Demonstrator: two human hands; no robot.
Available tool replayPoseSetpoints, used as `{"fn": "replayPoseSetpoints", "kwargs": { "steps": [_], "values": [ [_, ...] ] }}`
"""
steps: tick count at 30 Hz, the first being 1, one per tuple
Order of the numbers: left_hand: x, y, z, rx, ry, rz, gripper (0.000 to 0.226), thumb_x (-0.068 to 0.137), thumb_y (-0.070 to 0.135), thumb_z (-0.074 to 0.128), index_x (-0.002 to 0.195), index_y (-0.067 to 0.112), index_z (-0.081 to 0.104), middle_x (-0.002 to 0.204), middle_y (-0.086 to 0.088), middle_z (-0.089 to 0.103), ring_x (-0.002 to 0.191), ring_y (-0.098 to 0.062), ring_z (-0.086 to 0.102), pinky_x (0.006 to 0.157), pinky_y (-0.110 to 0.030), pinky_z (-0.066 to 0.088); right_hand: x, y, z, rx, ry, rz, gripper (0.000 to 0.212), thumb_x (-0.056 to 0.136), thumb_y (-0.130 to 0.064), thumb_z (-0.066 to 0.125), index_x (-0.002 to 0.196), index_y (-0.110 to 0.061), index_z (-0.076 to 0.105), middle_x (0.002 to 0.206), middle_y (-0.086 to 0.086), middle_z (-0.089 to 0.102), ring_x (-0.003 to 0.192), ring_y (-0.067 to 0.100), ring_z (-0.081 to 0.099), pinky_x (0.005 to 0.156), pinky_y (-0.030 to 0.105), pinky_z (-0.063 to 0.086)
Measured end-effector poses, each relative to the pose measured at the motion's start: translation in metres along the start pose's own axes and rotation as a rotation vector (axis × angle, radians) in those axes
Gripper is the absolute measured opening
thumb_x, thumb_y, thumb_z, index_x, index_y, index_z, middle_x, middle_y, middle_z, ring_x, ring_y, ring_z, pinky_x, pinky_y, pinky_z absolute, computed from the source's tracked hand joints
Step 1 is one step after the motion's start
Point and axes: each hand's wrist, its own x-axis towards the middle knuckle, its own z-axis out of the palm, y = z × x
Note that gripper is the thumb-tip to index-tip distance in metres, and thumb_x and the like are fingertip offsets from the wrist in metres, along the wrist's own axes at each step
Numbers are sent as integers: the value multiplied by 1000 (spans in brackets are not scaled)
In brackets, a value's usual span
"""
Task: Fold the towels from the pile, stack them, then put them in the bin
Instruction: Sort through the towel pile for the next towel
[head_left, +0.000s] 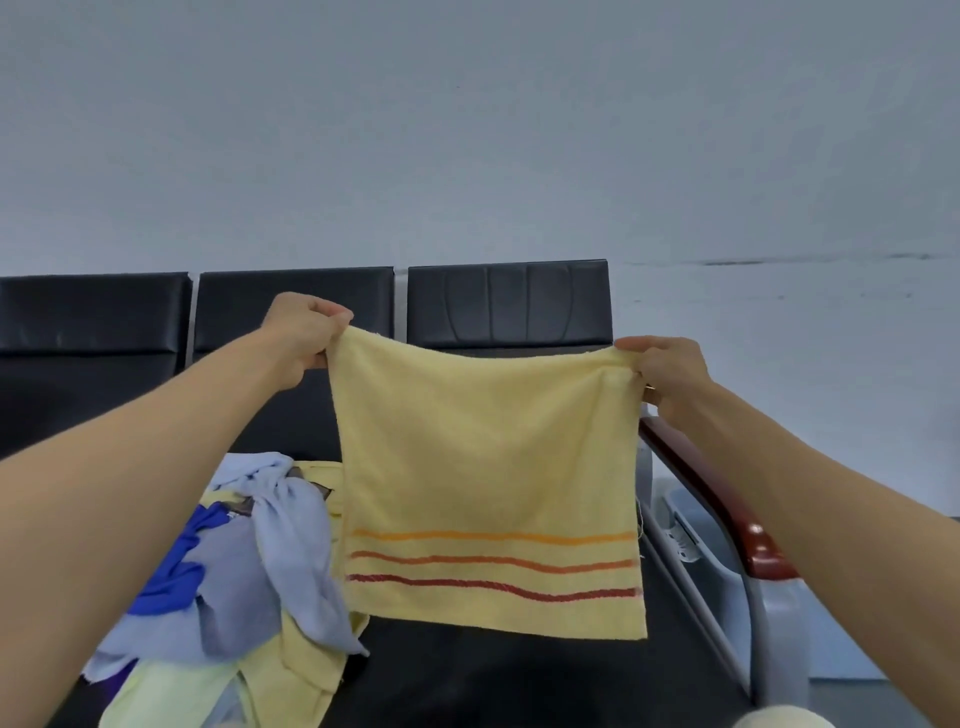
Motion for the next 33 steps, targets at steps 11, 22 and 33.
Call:
{"fn": "replayPoseSetpoints", "kwargs": {
  "steps": [11,22,33],
  "values": [
    [-6,-30,1,435,-120,121,23,78,12,78,100,11,73,107,-4,59,108,-22,51,98,-37,43,0,8,-5,-266,102,-191,33,83,2,67,114,-11,70,120,8,61,112,20,56,90,22,42],
    [1,-44,15,596,101,368,28,87,28,70,104,7,73,103,-11,71,90,-24,61,75,-33,45,9,21,0,-591,162,-309,18,95,-15,56,107,-9,68,109,11,64,97,28,60,78,34,46],
    [-4,-65,19,792,-15,435,14,92,9,63,101,5,73,98,-14,70,92,-32,63,84,-41,51,0,32,2,-484,110,-255,9,86,-3,67,94,-6,70,90,5,61,88,20,55,76,26,42]
  ]
}}
